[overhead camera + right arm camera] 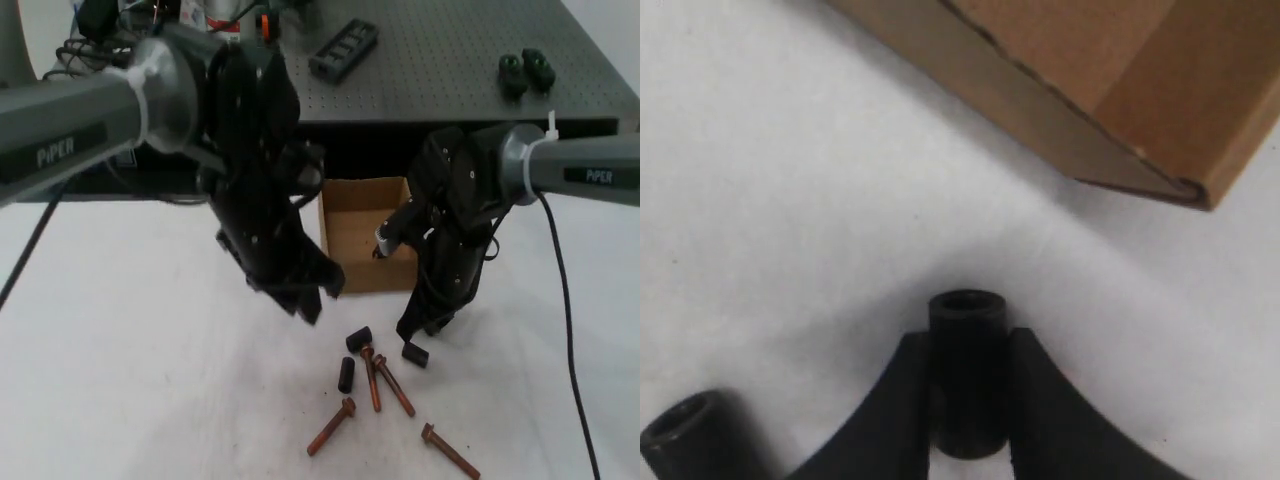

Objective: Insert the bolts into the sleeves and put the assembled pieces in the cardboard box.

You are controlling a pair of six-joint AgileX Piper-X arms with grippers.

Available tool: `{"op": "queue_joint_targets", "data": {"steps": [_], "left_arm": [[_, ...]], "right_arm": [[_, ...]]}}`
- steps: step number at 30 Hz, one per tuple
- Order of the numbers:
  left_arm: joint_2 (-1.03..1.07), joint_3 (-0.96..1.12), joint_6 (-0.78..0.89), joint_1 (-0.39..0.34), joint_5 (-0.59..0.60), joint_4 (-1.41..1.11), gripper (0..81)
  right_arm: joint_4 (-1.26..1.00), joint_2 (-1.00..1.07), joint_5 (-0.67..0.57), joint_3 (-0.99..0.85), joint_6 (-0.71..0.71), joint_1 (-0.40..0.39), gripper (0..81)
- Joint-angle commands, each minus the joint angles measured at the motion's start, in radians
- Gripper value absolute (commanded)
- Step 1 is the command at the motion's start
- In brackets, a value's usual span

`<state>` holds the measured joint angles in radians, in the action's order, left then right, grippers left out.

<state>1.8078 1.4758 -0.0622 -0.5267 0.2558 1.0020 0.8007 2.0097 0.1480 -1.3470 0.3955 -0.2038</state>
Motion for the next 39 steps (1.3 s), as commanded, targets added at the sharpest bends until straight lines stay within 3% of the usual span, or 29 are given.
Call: {"op": "queue_joint_targets", "data": {"steps": [1,5,10,16,24,28,34,39], "left_arm": [[-0.008,-0.089,-0.043,-0.005,0.122,-0.032,35.3],[-0.008,-0.145,-0.078,-0.041,0.122,-0.069,38.4],[0.032,-0.162,-0.138,-0.133,0.003,-0.151,38.4],[0.094,-0.162,-0.160,-0.198,-0.030,-0.157,38.4],[0.161,-0.162,-0.205,-0.203,-0.115,-0.186,37.8],[0.182,-0.162,-0.201,-0.203,-0.112,-0.230,27.8],[0.183,-0.162,-0.194,-0.203,-0.112,-0.233,1.0],[0.097,-0.158,-0.071,-0.198,-0.098,-0.240,0.6]], "right_arm": [[0.004,0.004,0.006,-0.010,0.000,0.000,3.7],[0.003,-0.039,-0.022,-0.010,-0.083,0.024,3.6],[-0.024,-0.182,-0.236,0.086,-0.225,0.081,3.6],[-0.142,-0.409,-0.253,0.313,-0.301,0.099,3.6],[-0.162,-0.635,-0.255,0.518,-0.384,0.096,3.6],[-0.162,-0.759,-0.312,0.595,-0.431,0.096,3.6],[-0.096,-0.972,-0.406,0.688,-0.504,0.091,3.6],[-0.033,-1.063,-0.481,0.763,-0.520,0.023,3.6]]}}
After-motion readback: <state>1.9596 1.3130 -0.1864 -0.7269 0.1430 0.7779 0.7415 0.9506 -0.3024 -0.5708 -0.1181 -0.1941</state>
